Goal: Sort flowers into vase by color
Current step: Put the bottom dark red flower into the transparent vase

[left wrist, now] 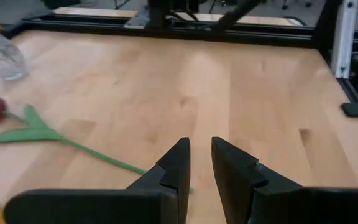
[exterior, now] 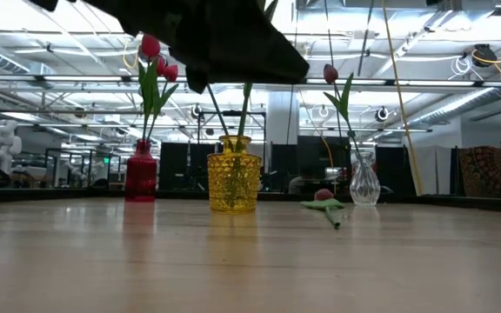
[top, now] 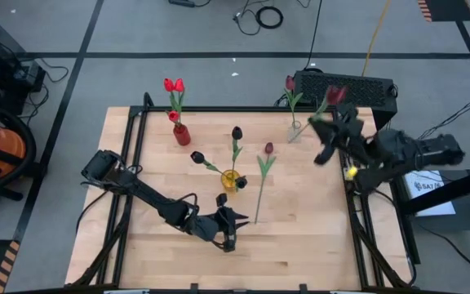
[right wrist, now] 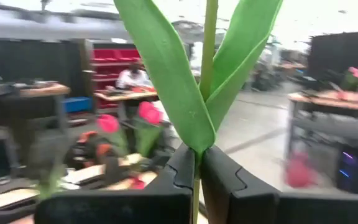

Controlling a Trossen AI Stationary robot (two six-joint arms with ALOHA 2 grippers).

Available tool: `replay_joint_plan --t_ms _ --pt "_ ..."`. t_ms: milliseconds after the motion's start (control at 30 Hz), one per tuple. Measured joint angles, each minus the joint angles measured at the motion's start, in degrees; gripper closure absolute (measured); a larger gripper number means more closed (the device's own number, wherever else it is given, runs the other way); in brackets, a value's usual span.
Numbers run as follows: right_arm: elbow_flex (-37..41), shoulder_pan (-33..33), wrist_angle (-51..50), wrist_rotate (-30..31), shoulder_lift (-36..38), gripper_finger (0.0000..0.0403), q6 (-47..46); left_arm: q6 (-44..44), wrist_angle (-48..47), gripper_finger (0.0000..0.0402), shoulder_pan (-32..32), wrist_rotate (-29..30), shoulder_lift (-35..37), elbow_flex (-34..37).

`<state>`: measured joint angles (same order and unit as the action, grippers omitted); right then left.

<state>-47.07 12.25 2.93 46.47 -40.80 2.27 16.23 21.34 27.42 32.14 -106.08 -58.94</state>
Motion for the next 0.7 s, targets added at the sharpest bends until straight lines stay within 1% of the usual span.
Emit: replay_joint_plan --t_ms 133,200,300,367,567,700 --pt "1.92 -10.52 -4.22 -3.72 2.73 0.0400 -4.29 -0.01 3.51 0.0329 0.04 -1.91 -2.67 0.00" --pt "3.74 -14.94 -4.15 -5.68 2.94 0.0400 -5.74 -0.03 5.18 0.0329 -0.01 -1.95 -3.86 0.00" --pt "6.66 -20.91 -4.20 -10.90 2.66 0.0400 -7.53 -0.03 7.27 0.0329 -0.07 -1.95 -5.06 0.00" --pt "8.74 -24.45 -4.23 -13.31 2.32 0.0400 -8.53 -0.02 7.39 0.0329 -0.10 -1.98 -5.34 0.00" --pt "12.96 -32.11 -3.07 -13.82 2.32 0.0401 -10.74 -0.05 7.64 0.0329 0.15 -2.12 -5.34 0.00" --pt "14.80 -35.34 4.02 -13.81 2.20 0.0401 -12.74 -0.05 7.72 0.0329 0.15 -2.12 -5.34 0.00"
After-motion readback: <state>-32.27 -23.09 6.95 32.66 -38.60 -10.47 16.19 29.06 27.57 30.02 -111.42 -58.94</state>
